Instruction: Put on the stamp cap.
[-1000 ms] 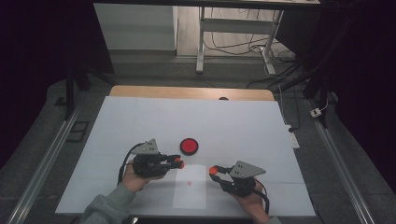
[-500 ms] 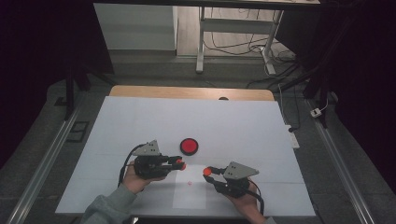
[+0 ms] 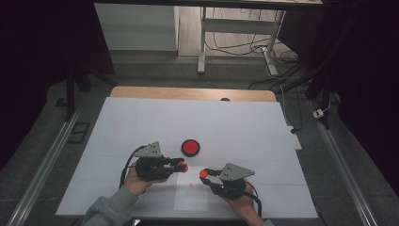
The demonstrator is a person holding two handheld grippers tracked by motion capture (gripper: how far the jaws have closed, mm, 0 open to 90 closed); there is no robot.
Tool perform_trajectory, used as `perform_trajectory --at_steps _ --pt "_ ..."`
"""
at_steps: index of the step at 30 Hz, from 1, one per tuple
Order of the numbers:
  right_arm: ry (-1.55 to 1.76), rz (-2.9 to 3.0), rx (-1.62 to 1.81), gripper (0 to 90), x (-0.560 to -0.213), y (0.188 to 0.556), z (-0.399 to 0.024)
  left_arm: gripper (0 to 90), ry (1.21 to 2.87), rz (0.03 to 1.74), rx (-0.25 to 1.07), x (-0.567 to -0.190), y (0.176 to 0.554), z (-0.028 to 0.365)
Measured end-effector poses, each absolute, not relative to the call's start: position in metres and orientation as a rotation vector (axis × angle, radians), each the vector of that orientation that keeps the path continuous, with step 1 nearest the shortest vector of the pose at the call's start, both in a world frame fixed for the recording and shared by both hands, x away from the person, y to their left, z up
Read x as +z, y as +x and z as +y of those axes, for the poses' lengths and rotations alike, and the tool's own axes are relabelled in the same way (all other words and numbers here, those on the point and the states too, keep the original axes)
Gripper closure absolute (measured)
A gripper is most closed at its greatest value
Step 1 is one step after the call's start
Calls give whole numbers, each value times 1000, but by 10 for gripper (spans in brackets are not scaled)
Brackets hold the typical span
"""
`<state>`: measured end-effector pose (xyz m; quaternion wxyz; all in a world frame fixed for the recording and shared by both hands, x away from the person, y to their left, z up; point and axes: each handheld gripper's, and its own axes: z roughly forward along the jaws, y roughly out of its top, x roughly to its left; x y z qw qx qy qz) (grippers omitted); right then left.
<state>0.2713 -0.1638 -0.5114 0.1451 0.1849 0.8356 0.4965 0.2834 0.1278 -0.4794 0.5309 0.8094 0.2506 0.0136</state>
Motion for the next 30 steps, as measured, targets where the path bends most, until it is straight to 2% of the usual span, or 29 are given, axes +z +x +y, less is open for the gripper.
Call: perform_trajectory --at_steps 30 --pt "456 2463 1434 646 -516 265 -131 726 1932 585 16 -481 283 123"
